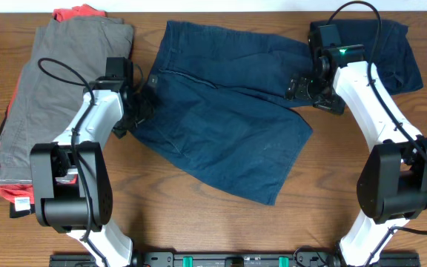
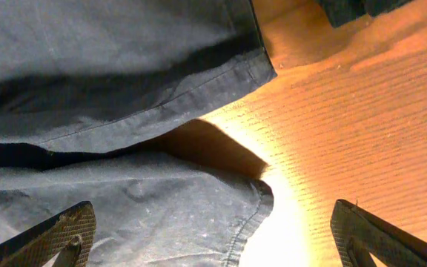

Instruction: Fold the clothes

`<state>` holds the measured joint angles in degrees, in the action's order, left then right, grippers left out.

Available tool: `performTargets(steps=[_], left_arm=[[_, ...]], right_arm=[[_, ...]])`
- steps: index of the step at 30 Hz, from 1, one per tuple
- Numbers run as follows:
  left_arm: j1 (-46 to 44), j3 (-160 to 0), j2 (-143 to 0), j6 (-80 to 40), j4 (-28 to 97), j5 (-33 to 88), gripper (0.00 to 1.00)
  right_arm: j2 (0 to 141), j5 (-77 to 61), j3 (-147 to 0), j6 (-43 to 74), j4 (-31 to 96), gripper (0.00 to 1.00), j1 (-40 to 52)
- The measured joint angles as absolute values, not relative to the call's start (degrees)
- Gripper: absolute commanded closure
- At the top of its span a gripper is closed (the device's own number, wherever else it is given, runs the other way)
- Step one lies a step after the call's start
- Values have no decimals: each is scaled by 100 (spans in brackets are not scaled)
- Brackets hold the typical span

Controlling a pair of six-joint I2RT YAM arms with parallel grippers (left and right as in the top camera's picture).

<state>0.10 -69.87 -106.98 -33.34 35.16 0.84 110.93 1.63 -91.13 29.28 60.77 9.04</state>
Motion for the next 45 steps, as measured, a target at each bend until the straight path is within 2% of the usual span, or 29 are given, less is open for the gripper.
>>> performTargets(steps=[5, 9, 19, 28, 32, 37, 45], left_arm=[[10, -6735, -10698, -3634, 3201, -3, 60], [10, -6683, -10698, -3739, 3142, -21, 94], [19, -6683, -10698, -4169, 3535, -40, 94], [532, -6654, -10453, -6563, 5870, -631, 94], [681, -6654, -10265, -7100, 6261, -681, 94], [552, -6654, -10224, -7028, 6167, -633, 94], [27, -6652, -10110, -5688, 5791, -576, 94]], right_arm=[[11093, 49, -9113, 2980, 6123, 1, 961], [11093, -23, -9113, 2993, 6132, 1, 1070], [11093, -108, -9113, 3000, 6414, 1, 1411], [11089, -176, -8991, 3011, 6598, 1, 1422], [11089, -215, -8764, 3017, 6600, 1, 1424], [11089, -307, -8619, 3013, 6460, 1, 1555], [11089, -456, -8617, 2971, 6493, 3, 1920]])
